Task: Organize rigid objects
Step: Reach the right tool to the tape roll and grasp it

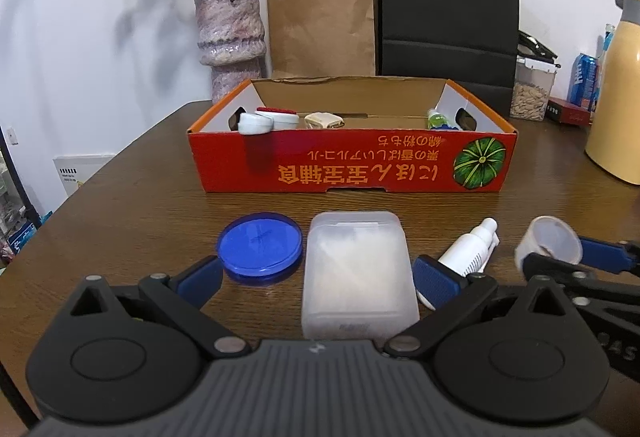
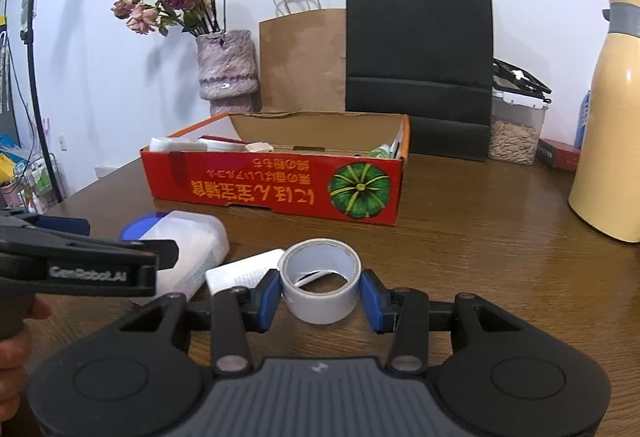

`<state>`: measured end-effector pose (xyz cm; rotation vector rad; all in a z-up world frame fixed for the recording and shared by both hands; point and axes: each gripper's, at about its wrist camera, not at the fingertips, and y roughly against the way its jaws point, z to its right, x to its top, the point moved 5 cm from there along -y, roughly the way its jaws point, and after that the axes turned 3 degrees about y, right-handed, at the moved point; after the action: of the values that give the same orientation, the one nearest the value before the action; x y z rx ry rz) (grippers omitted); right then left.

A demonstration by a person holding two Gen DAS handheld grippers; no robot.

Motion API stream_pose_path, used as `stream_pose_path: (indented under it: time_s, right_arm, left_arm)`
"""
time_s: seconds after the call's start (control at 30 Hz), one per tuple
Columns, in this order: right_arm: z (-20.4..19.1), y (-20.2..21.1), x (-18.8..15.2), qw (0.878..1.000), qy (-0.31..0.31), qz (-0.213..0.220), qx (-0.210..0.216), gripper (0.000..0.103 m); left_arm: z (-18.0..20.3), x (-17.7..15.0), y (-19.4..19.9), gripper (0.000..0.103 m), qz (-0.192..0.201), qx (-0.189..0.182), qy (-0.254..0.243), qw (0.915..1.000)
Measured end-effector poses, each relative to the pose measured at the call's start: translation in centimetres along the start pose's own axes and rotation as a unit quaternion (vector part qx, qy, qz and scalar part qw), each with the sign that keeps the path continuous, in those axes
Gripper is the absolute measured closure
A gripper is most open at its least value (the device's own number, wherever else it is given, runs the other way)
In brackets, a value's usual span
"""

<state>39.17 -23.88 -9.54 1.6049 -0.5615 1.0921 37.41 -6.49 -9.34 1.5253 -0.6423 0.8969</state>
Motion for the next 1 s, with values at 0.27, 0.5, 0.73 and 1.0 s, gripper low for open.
stream_pose_path:
  time_s: [0.27, 0.5, 0.73, 1.0]
  right_arm:
    - [1.3, 0.3, -0.1, 1.000, -0.010, 0.004, -0.016, 0.061]
    - [1.1, 0.2, -0.3, 1.000, -0.004, 0.002, -0.024, 0.061]
    - [0.9, -0.1, -0.5, 0.999, -0.005, 0.001, -0.035, 0.061]
    - [0.5, 0.1, -0.7, 0.999, 0.000, 0.007, -0.050, 0.061]
  left_arm:
    - [0.8, 0.1, -2.1, 0.000, -0.008, 0.008, -0.004, 0.9999]
    - [0.7, 0.0, -3.7, 0.000, -0.021, 0.005, -0.002, 0.9998]
    - [1.2, -0.3, -3.7, 0.019, -0.022, -0.008, -0.022, 0.9995]
    - [1.2, -0.4, -3.2, 0.036, -0.022, -0.034, -0.015, 0.9990]
